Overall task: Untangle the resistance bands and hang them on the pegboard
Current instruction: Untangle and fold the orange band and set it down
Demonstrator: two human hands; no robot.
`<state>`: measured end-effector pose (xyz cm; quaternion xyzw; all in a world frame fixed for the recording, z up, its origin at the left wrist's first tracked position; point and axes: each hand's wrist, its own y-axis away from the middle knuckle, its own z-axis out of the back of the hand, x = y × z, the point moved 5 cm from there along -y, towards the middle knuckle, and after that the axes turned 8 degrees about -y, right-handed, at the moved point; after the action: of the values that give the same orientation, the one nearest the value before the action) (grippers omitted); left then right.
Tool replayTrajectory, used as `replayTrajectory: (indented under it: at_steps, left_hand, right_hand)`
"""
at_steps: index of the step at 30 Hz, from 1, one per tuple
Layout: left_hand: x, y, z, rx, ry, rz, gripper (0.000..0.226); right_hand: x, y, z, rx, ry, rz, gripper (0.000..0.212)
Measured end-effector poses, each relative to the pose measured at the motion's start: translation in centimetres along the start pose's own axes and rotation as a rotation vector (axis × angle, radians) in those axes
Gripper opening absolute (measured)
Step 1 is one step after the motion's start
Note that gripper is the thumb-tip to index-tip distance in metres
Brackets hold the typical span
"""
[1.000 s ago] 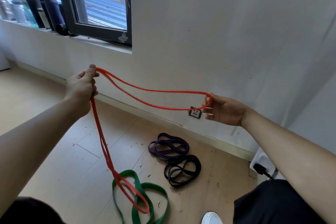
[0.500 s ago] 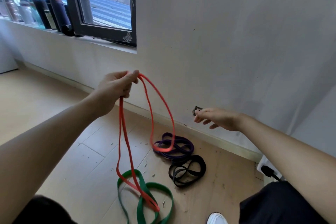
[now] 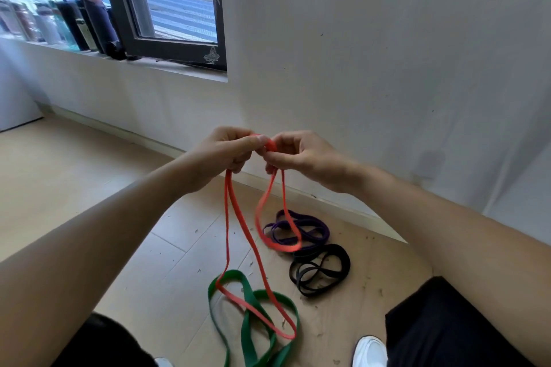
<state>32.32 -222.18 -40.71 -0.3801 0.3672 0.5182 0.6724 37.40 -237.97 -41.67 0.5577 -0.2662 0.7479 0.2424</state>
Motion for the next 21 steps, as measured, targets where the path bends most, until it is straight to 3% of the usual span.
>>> replayTrajectory:
  at_steps: [4,9,16,21]
  left_hand:
    - [0.8,0.2,-0.5,0.015,-0.037,0.025,0.035]
    - [1.4,0.0,-2.1,0.052,-0.133,-0.006,0.018]
    - [3.2,0.0,-2.5,0.121,-0.207,0.044,0.014]
    - [4.6,0.0,-0.6,0.062,-0.218,0.094,0.013]
  right_hand:
    - [0.5,0.2,1.3,-0.061,-0.016,0.008,0.022]
    - [1.5,1.5,3.2,-0.107,0.033,0.072,0.018]
    - [2.0,2.3,6.1,-0.215,-0.058,0.111,0.011]
    - [1.5,2.1,7.0,-0.311,-0.137,0.148,0.01]
